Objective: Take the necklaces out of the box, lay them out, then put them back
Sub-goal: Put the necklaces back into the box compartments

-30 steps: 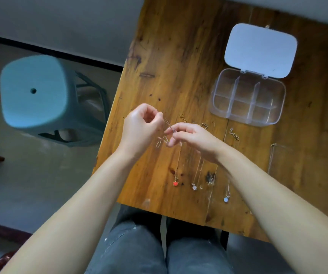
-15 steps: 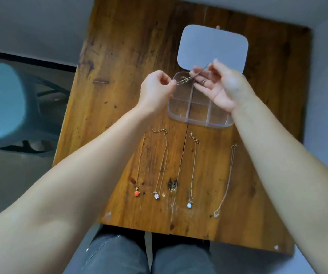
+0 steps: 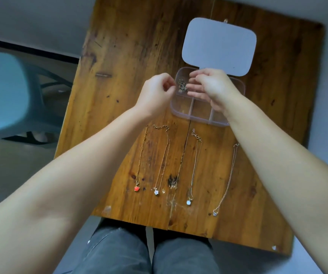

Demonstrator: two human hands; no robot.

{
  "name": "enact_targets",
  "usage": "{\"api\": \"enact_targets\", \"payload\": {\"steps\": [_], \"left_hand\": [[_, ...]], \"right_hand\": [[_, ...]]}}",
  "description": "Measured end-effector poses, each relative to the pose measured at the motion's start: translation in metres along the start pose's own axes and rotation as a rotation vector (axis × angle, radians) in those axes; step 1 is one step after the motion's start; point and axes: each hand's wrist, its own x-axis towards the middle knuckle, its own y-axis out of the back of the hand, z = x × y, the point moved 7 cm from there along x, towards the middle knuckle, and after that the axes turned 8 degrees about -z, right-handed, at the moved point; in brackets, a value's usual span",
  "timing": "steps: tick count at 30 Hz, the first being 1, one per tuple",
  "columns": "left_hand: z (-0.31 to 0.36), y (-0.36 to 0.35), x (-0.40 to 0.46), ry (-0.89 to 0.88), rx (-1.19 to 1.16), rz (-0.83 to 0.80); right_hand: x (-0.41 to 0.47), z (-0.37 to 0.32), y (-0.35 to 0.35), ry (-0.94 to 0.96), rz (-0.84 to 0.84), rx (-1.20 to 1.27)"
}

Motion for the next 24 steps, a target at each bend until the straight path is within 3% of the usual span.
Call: {"api": "enact_targets", "payload": {"steps": [3,6,9,13,17,18,20,24], "left_hand": [[-0.036,0.004,-0.051,0.091,-0.019,0.037],[-0.078,-0.011,-0.119,0.203,0.064,-0.040],[-0.107,-0.023,-0.171,0.212,0.286,-0.108],[-0.119,-0.030,-0.197,0.138,0.417,-0.109],[-0.121,-0.033,-0.191,0.180,0.360,-0.050],[-0.120,-0.032,-0.185,0.196,0.324,-0.033],[-0.114,-0.030,-0.170,0.194,0.125,-0.037],[-0.093,-0.027,-0.141,0.183,-0.308,-0.181]], "right_hand": [[-0.026,0.004,-0.039,0.122,-0.145,-0.234],[-0.041,0.032,-0.096,0.277,-0.317,-0.817],[-0.042,0.063,-0.134,0.424,-0.355,-1.235],[-0.039,0.067,-0.143,0.575,-0.290,-1.385],[-0.043,0.071,-0.148,0.620,-0.319,-1.514],[-0.044,0.072,-0.149,0.610,-0.339,-1.513],[-0.051,0.062,-0.147,0.542,-0.344,-1.253],[-0.060,0.042,-0.130,0.192,-0.409,-0.141]]}}
